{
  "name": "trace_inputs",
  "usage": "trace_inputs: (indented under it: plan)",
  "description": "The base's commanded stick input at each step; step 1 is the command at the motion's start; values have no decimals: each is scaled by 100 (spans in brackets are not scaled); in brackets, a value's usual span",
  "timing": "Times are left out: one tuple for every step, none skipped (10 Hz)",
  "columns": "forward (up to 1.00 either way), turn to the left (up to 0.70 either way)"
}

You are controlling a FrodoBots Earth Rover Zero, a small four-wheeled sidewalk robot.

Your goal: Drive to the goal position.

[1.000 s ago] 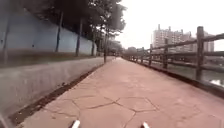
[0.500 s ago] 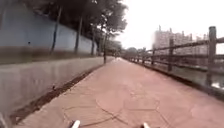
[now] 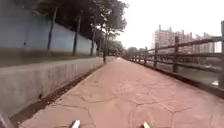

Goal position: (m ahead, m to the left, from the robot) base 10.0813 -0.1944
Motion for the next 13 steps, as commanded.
trace_inputs:
  plan:
    - [70, 0]
    - [70, 0]
    - [70, 0]
    - [70, 0]
    - [70, 0]
    - [70, 0]
    - [70, -9]
    - [70, -27]
    - [70, -32]
    - [70, -32]
    - [70, -9]
    - [70, 0]
    - [70, -7]
